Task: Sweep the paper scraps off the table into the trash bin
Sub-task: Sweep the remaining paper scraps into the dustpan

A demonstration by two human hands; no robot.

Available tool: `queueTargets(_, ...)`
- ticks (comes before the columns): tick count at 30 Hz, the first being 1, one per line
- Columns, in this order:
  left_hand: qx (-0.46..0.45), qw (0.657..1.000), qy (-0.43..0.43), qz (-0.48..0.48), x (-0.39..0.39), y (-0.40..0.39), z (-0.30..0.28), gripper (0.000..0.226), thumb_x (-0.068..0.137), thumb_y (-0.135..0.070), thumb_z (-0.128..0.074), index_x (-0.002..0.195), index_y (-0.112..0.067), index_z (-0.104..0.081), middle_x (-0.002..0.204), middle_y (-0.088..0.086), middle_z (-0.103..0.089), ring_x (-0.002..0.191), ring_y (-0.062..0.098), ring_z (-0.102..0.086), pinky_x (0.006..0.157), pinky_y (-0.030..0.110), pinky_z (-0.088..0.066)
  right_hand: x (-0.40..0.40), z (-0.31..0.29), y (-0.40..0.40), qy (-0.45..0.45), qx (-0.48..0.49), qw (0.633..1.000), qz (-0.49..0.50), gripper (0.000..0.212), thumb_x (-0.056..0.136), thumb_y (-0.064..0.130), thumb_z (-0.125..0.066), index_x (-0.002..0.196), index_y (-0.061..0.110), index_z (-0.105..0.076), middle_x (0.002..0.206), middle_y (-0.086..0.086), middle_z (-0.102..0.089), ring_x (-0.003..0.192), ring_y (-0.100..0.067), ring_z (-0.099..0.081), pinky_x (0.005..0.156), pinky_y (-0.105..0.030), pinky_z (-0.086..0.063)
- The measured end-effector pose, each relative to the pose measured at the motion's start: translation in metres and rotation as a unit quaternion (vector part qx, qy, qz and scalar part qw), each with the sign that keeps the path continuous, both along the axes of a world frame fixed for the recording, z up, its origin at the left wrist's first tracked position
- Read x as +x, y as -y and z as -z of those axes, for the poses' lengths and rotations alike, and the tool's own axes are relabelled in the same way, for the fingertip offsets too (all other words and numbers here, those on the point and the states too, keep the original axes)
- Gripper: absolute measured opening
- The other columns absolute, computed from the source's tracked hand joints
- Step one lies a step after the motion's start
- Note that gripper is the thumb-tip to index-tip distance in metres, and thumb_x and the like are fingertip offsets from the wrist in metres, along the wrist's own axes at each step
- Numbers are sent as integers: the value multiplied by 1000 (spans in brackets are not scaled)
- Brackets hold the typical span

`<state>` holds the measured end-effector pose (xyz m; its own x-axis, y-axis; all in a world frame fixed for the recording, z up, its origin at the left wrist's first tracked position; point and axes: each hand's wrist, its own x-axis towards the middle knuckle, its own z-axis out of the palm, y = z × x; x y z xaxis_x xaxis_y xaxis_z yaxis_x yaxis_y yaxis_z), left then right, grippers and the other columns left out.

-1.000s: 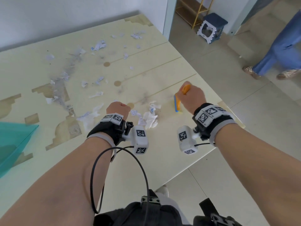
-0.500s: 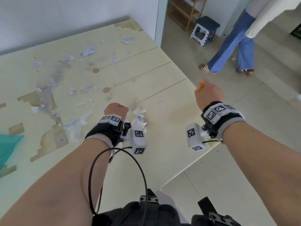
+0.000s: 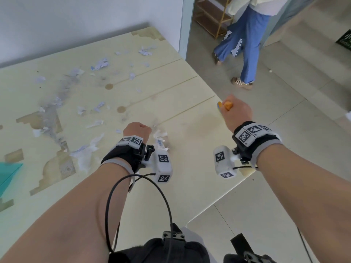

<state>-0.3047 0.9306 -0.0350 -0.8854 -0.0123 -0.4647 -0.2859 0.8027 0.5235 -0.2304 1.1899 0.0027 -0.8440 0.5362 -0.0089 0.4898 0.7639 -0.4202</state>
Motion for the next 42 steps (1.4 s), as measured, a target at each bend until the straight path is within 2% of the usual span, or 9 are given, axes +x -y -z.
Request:
queueTargets(3, 0, 1000, -2, -7, 0, 3, 1, 10, 87, -18, -55, 81, -12, -60, 80, 8, -60, 76, 26, -53, 69, 27, -40, 2, 11, 16, 59, -19, 997, -52, 17, 95, 25, -47, 91, 9, -52, 80, -14, -57, 82, -34, -55, 69, -35, -36)
queueTargets(10, 8, 1000, 8, -19, -2, 16, 3, 10, 87, -18, -56, 79, -14, -61, 74, 4, -60, 76, 24, -53, 67, 26, -40, -7, -2, 64, -69, -325, 939, -83, 2, 85, 7, -60, 86, 9, -60, 72, -12, -58, 65, -23, -55, 69, -38, -48)
queueTargets(13, 15, 999, 6, -37, -4, 23, 2, 12, 87, -18, -56, 76, -14, -60, 73, 4, -59, 75, 25, -53, 67, 26, -39, -16, -3, 43, -152, -202, 967, 8, 10, 88, 16, -57, 90, 8, -61, 73, -11, -59, 72, -28, -56, 67, -36, -45)
queueTargets(17, 16, 999, 3, -52, -5, 33, 2, 11, 87, -18, -56, 77, -14, -60, 83, 5, -62, 80, 24, -54, 70, 27, -41, -20, 8, 23, -30, -76, 995, 59, 19, 93, 23, -49, 99, 7, -59, 79, -11, -58, 82, -31, -55, 68, -32, -39)
queueTargets(22, 11, 999, 4, -52, -5, 39, 3, 11, 89, -18, -54, 83, -13, -61, 85, 8, -63, 79, 25, -55, 69, 27, -42, -21, 14, 69, -14, -223, 971, -84, 7, 85, 11, -57, 87, 6, -63, 76, -11, -62, 73, -27, -54, 68, -36, -45)
queueTargets(26, 18, 998, 3, -56, -4, 41, 1, 10, 89, -19, -54, 85, -13, -61, 85, 8, -62, 79, 25, -55, 68, 27, -40, -27, 4, 84, -44, -378, 920, -90, 6, 86, 5, -60, 88, 9, -62, 73, -13, -58, 63, -21, -56, 67, -35, -50)
queueTargets(32, 24, 997, -4, -78, -4, 46, -1, 25, 88, -19, -55, 64, -20, -51, 82, 6, -60, 79, 23, -54, 65, 26, -40, -25, 5, 72, -45, -169, 981, -81, 12, 87, 15, -57, 91, 5, -62, 80, -17, -62, 83, -37, -59, 74, -41, -46)
queueTargets(38, 34, 996, 0, -79, 1, 46, 0, 8, 88, -19, -57, 83, -14, -60, 85, 7, -62, 81, 24, -55, 71, 28, -44, -17, 0, 100, -28, -347, 928, -130, 5, 85, 5, -60, 88, 7, -63, 72, -10, -59, 66, -22, -57, 69, -37, -49)
queueTargets(42, 36, 997, -1, -73, 5, 43, -4, 7, 87, -20, -57, 84, -15, -61, 85, 6, -62, 81, 24, -55, 70, 27, -43, -17, -5, 81, -86, -238, 964, -79, 5, 86, 9, -58, 88, 7, -62, 77, -12, -58, 73, -32, -57, 72, -40, -49)
